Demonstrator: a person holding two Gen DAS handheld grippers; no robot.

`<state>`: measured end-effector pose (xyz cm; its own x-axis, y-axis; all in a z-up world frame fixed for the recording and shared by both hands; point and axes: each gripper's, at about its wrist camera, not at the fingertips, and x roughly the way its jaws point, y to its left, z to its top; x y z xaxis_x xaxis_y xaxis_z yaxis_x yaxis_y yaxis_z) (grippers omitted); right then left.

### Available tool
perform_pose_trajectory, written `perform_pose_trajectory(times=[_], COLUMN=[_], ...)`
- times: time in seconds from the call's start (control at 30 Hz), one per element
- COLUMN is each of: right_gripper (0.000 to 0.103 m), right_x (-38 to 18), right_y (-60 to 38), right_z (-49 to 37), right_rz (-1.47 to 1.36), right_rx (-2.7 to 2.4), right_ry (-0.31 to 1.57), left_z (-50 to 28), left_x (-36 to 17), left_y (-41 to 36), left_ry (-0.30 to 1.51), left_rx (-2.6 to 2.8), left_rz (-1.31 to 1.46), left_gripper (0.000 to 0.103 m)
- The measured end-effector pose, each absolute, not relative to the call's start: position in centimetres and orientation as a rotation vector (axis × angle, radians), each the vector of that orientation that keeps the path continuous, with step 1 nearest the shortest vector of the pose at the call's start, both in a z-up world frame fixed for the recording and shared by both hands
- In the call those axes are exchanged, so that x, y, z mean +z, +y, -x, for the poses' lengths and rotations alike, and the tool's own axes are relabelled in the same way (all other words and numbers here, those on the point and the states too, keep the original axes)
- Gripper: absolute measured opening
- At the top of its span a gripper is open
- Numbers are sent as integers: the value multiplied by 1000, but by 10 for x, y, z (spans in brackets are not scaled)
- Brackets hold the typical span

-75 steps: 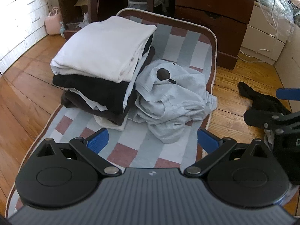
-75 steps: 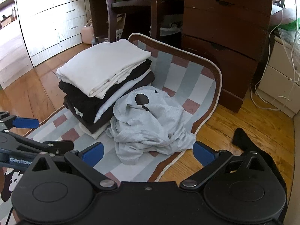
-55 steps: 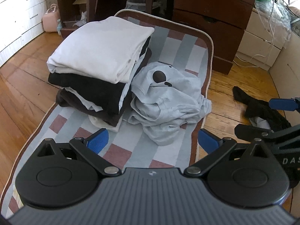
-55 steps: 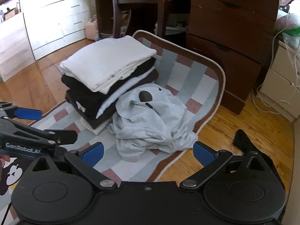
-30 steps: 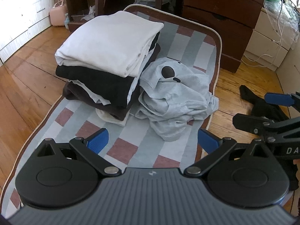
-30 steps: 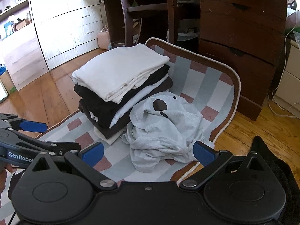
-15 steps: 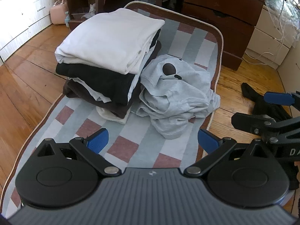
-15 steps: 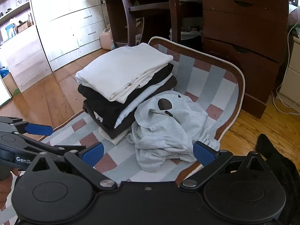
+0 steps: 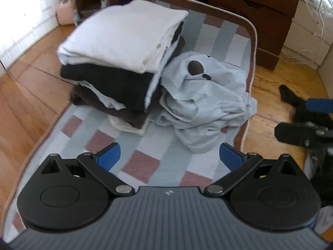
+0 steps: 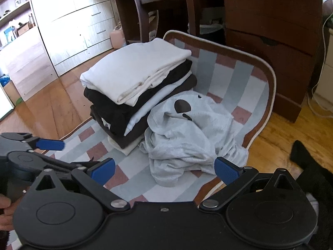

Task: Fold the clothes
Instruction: 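Reach into the grey t-shirt and grasp it with the right gripper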

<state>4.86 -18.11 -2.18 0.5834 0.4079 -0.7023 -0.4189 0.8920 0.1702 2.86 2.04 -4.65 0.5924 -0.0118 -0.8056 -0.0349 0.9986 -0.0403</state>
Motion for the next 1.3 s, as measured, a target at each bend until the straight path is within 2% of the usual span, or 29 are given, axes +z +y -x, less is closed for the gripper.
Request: perform_pose_trajectory(times=[0.2,0.33,0.4,0.43,0.47,0.5,0.53,0.6,0.63,0.7,0.73,0.77,0.83,0.93,1.0,1.03,1.13,1.23,1.3], right_gripper=[103,102,96,87,72,62,47,49,54,76,95,100,100,100,92,74,42,30,29], right_x=[-40,-72,-93,-104,-114,-124,-131,-137,-138,-140,-140,-143,-156,-191,-212,-221,-217,-210,-206], right_y=[-188,-193,-200,-202,-203,-203,-203,-206,-206,-207,-208,-208,-212,-218,-220,-220,-210,-210,-208], right_z=[-75,-118,-147,-163,-177,-192,-206,-222,-228,-241,-248,-255,-270,-293,-300,-301,-288,-267,-247], right_rz=[7,-19,-84,-106,-113,-126,-150,-196,-195,-193,-192,-189,-184,-274,-380,-441,-426,-529,-586], right_rx=[504,479,497,524,558,580,575,526,494,430,398,364,316,312,366,404,467,542,589], right_ry=[802,796,823,842,864,896,927,924,900,854,830,806,804,916,1032,1095,1108,1132,1147], left_z=[-52,-72,-81,-86,-92,-96,-98,-101,-101,-101,-102,-104,-107,-113,-122,-127,-130,-133,-131], left_x=[-72,-104,-123,-134,-145,-156,-165,-178,-183,-189,-191,-193,-200,-212,-217,-218,-222,-235,-240], left_y=[18,21,25,27,28,30,33,38,40,43,44,44,47,57,55,52,54,71,81], left_ry=[912,866,852,857,863,865,867,862,848,825,818,811,801,775,814,849,864,901,935], left_rx=[-16,-33,-51,-57,-63,-64,-65,-71,-79,-102,-112,-122,-137,-154,-104,-65,-123,-192,-199], left_rz=[84,117,155,168,180,190,207,245,273,303,310,316,376,531,511,459,468,690,824], left_gripper=[103,102,97,93,81,64,58,54,52,52,52,52,54,57,59,59,59,60,58])
